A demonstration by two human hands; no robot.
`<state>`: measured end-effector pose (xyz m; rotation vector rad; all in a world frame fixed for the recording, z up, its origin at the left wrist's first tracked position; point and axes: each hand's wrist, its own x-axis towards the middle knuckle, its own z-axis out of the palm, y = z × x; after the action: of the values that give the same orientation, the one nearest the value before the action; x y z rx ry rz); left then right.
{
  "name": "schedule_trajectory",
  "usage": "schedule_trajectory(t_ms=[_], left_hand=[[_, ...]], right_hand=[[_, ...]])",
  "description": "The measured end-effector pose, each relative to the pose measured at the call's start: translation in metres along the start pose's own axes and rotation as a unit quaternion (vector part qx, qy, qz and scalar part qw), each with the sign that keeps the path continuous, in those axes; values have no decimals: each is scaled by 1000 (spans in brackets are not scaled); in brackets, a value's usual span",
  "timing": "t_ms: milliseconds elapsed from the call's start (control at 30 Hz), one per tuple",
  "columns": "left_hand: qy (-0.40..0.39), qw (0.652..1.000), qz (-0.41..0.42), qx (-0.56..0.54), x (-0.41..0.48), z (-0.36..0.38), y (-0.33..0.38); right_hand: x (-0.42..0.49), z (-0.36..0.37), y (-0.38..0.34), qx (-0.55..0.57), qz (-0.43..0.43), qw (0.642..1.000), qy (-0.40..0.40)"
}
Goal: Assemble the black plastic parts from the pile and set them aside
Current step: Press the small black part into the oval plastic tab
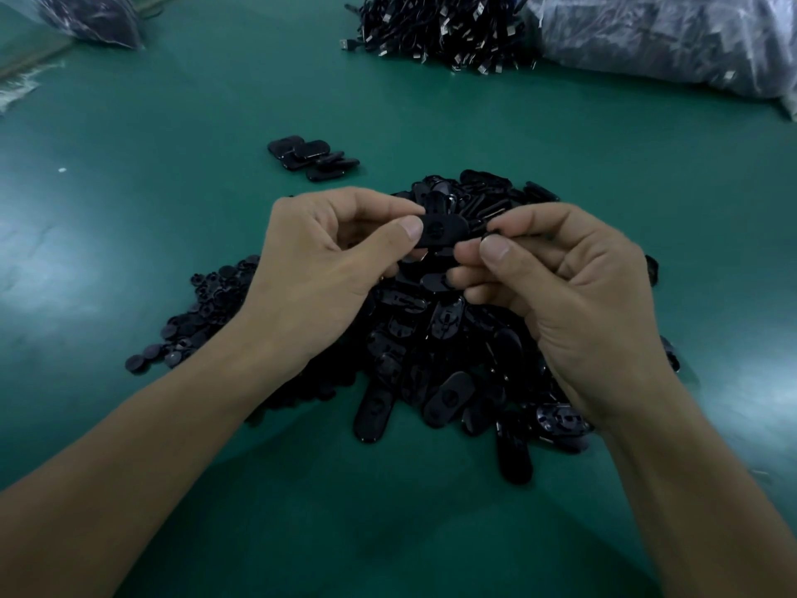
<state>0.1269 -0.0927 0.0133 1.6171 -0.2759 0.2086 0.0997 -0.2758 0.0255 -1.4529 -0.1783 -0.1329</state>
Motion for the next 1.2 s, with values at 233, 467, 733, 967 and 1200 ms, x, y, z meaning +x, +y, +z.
schedule_trajectory(t_ms=[233,467,733,967,1200], left_hand=[[-3,1000,14,21,-1,0,2],[-24,999,19,41,-6,4,3],[-43,999,-12,-6,-4,3,7],[-54,998,-32,-19,-6,3,7],[-67,996,-29,-42,-8,5,10]], right_hand=[[1,-3,0,-49,-29,998,2],[1,-3,3,-67,-11,998,8],[2,-3,6,-124,-22,992,15],[1,-2,2,-140,-64,988,14],[0,1,1,-122,-49,991,12]])
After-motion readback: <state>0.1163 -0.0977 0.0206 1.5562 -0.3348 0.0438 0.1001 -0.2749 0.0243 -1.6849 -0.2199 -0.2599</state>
